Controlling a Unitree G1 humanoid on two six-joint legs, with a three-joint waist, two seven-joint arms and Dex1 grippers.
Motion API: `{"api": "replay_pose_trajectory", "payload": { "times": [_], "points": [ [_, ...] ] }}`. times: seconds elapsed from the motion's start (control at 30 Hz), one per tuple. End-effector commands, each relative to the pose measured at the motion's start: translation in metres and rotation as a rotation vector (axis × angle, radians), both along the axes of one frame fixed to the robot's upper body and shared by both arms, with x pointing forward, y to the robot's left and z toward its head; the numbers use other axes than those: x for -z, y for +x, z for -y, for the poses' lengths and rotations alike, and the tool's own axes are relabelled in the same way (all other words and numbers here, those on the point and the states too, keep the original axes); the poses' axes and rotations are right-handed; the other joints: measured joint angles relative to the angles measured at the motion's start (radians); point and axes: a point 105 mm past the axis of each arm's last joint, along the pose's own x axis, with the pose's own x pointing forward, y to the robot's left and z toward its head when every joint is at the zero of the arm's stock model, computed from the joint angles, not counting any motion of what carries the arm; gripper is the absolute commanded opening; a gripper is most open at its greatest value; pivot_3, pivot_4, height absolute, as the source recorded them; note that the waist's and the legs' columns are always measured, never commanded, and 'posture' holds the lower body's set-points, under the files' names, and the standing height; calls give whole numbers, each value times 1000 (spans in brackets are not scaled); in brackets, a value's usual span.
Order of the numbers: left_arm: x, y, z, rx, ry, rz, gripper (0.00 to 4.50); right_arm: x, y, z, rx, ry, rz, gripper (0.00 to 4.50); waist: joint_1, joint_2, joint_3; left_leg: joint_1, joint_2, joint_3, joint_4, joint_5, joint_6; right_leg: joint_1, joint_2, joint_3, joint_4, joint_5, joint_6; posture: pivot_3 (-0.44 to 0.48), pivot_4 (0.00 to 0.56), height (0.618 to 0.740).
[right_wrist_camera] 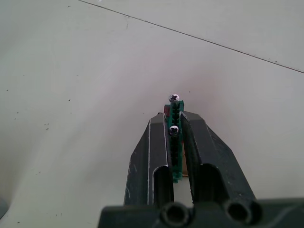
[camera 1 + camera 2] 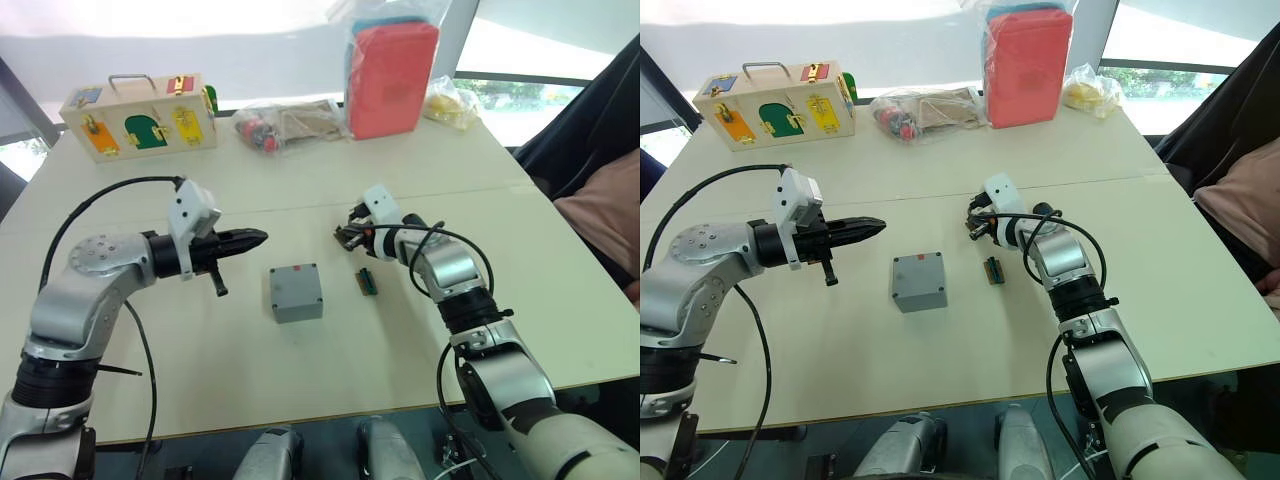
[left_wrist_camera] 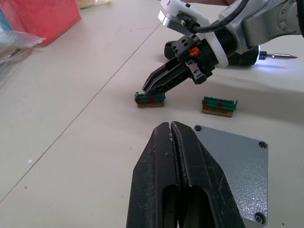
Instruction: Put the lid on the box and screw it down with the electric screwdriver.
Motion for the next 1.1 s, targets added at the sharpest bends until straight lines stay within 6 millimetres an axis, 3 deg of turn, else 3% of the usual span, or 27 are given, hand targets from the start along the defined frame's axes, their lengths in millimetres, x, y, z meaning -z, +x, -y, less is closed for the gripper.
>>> {"api": "replay_pose_trajectory", "payload": {
  "times": [0.03,0.27,0.3,0.4,1.1],
  "points": [
    [-10,-3,5,23,-2,41,0,-8,1,0,-8,0,32,452,0,0,0,0,0,0,0,0,0,0,0,0,0,0,0,0,150,740],
    [-10,-3,5,21,-3,40,0,-7,2,1,-3,4,28,452,0,0,0,0,0,0,0,0,0,0,0,0,0,0,0,0,150,740],
    [-10,-3,5,21,-3,40,0,-8,2,1,-3,6,28,220,0,0,0,0,0,0,0,0,0,0,0,0,0,0,0,0,150,740],
    [-10,-3,5,21,-4,40,0,-10,2,1,-4,12,32,220,0,0,0,0,0,0,0,0,0,0,0,0,0,0,0,0,150,740],
    [-9,-3,6,25,-7,31,0,-48,-3,-7,-42,64,91,220,0,0,0,0,0,0,0,0,0,0,0,0,0,0,0,0,150,740]
  ]
}}
